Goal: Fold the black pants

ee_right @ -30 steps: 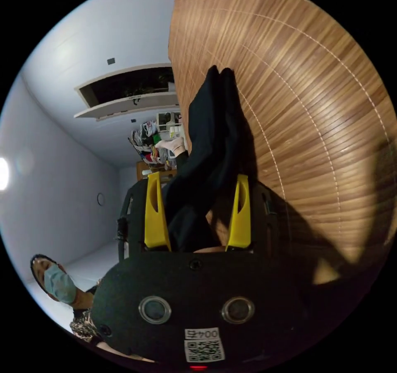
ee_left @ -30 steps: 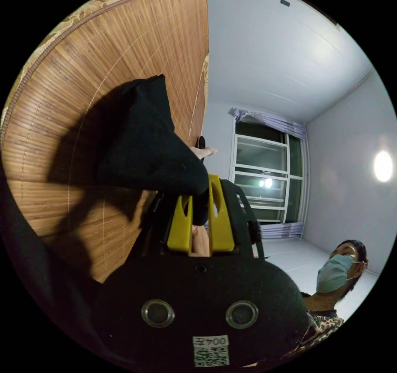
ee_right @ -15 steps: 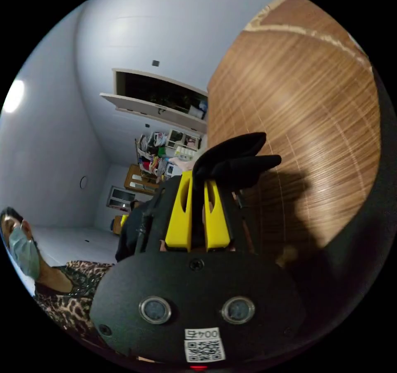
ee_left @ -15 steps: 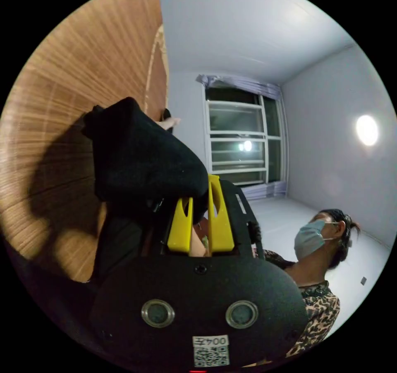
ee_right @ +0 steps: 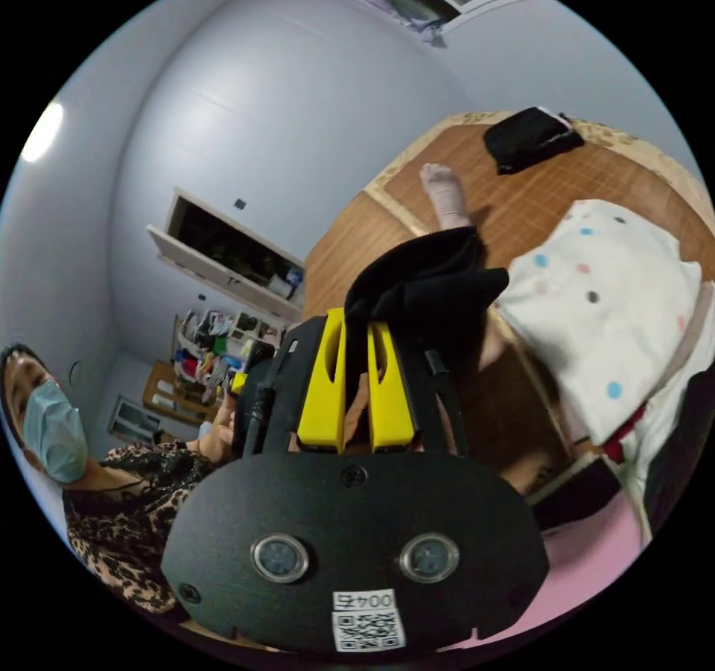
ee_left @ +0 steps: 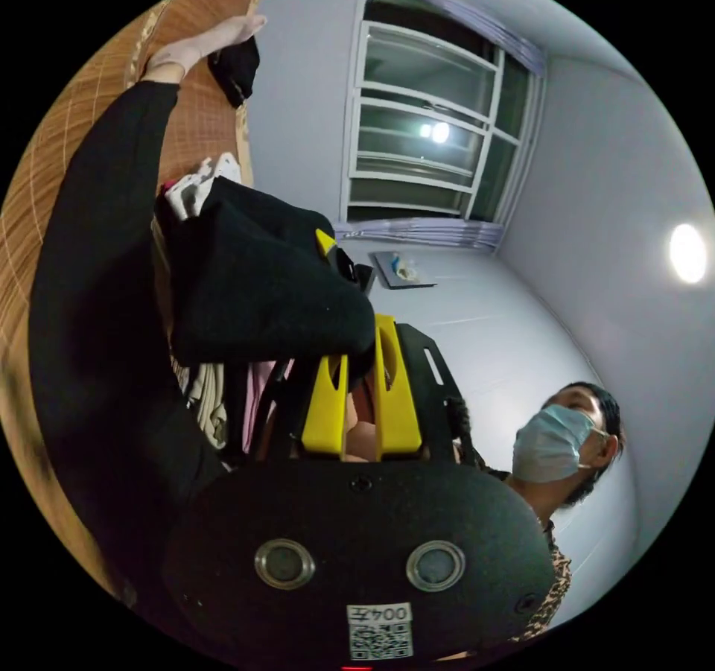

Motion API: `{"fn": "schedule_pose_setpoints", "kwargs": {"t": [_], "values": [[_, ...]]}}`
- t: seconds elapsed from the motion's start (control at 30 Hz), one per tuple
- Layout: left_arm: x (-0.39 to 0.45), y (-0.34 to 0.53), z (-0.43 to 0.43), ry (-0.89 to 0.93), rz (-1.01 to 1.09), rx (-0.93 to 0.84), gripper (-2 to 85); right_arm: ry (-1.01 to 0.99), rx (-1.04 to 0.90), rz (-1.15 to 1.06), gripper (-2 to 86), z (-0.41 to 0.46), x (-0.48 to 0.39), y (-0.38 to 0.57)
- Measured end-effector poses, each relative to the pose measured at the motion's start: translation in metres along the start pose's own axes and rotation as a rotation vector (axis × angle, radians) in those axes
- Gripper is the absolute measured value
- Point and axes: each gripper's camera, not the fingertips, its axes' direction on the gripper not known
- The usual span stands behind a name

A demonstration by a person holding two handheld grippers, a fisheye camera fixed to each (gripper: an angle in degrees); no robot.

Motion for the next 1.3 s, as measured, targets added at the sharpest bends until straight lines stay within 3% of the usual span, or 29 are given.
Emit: {"fn": "schedule_pose_setpoints", "kwargs": {"t": [0.1, 0.27, 0.37, 0.47, 0.53, 0.6, 0.77, 0.93, 1.07, 1.17, 1.3], "values": [[-0.012, -0.056, 0.042, -0.048, 0.03, -0.037, 7.3, 0.044, 0.038, 0.024, 5.1, -0.041, 0.019, -0.026], [0.028, -0.125, 0.12, -0.166, 0.306, -0.119, 7.7, 0.111, 0.215, -0.139, 5.1, -0.129, -0.004, -0.062], [0.001, -0.156, 0.165, -0.269, 0.366, -0.165, 7.9, 0.206, 0.238, -0.138, 5.2, -0.156, 0.016, -0.067], [-0.105, -0.189, 0.202, -0.316, 0.201, -0.224, 8.0, 0.308, 0.16, 0.031, 5.2, -0.144, 0.096, -0.059], [-0.215, -0.195, 0.216, -0.354, -0.049, -0.253, 7.9, 0.396, 0.059, 0.187, 5.2, -0.114, 0.168, -0.034], [-0.271, -0.185, 0.217, -0.336, -0.177, -0.238, 7.8, 0.376, 0.016, 0.237, 5.1, -0.105, 0.191, -0.022], [-0.283, -0.179, 0.23, -0.335, -0.104, -0.222, 7.8, 0.45, -0.058, 0.096, 5.1, -0.111, 0.157, -0.031], [-0.275, -0.168, 0.244, -0.367, 0.007, -0.188, 8.0, 0.51, -0.001, 0.027, 5.1, -0.121, 0.114, -0.024], [-0.299, -0.156, 0.251, -0.392, -0.029, -0.192, 8.1, 0.56, -0.109, 0.123, 5.7, -0.104, 0.124, -0.019], [-0.3, -0.143, 0.253, -0.43, -0.009, -0.197, 8.3, 0.558, -0.057, 0.138, 7.2, -0.121, 0.107, -0.014], [-0.273, -0.115, 0.249, -0.489, 0.09, -0.2, 8.1, 0.704, -0.016, 0.07, 9.5, -0.136, 0.062, -0.001]]}}
